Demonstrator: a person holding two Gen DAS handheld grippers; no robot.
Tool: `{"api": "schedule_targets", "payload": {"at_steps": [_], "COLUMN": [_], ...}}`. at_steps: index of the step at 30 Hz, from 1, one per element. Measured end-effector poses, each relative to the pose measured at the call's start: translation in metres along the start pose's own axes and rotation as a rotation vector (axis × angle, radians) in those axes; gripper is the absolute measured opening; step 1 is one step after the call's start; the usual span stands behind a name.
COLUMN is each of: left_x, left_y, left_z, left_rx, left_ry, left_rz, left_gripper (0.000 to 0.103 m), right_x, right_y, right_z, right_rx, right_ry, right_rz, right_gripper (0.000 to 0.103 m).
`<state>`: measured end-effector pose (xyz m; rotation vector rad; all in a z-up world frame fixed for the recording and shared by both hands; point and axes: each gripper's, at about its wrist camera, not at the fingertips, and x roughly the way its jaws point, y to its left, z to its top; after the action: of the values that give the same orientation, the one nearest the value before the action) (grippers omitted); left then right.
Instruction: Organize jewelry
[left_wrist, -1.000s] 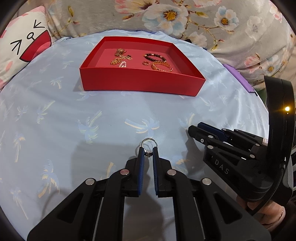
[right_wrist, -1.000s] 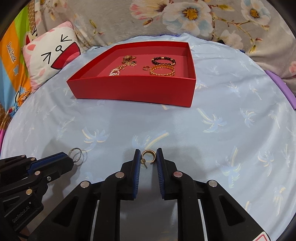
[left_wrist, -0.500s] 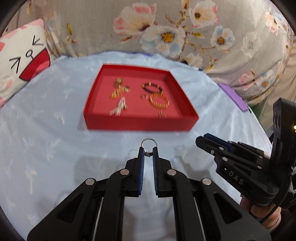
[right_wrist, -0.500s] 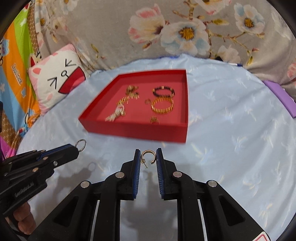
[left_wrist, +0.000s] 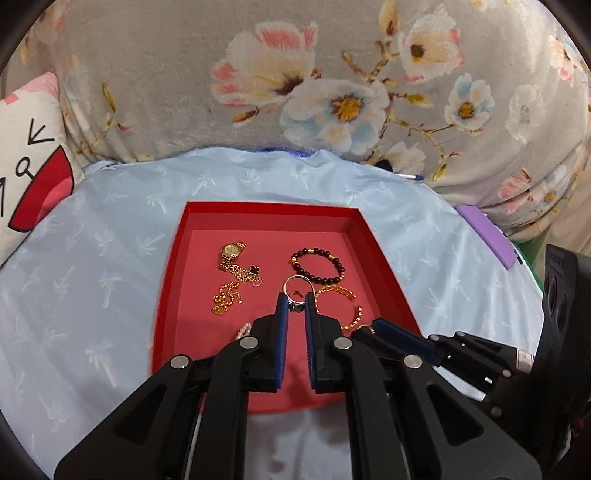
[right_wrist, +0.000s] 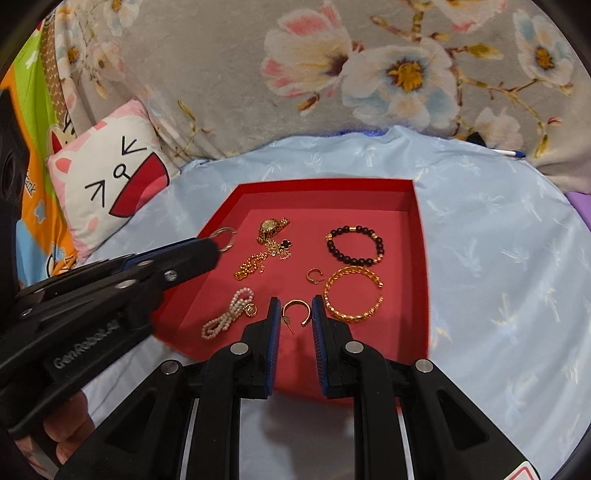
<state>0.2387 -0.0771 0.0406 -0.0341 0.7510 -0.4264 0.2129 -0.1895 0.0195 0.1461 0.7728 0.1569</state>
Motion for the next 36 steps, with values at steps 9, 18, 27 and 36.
{"api": "schedule_targets", "payload": {"at_steps": [9,18,27,36], "left_x": [0.051,0.060,0.023,-0.002], "left_y": [0.014,0.027,0.036,0.023], "left_z": [-0.003,-0.002,0.002,-0.012], "left_rx": [-0.021,-0.069,-0.078,-0.052], "left_ry": [0.082,0.087,0.024,0.016], "left_rz": [0.013,0.010,0.053,0.068], "left_gripper": [0.008,0.010,0.010,0.010], "right_x": [0.046,0.052,0.021,-0.004], "right_y": [-0.002,-0.005,-0.010,-0.011], "right_z": [-0.001,-0.002,-0.002,-0.017], "right_rx": [-0.011,0.000,0.013,0.049], "right_ry": [0.065,0.053,0.010,0.004], "right_rz": [-0.005,-0.018,-0.025,-0.019], "right_gripper": [0.016,0.017,0.018,0.018]}}
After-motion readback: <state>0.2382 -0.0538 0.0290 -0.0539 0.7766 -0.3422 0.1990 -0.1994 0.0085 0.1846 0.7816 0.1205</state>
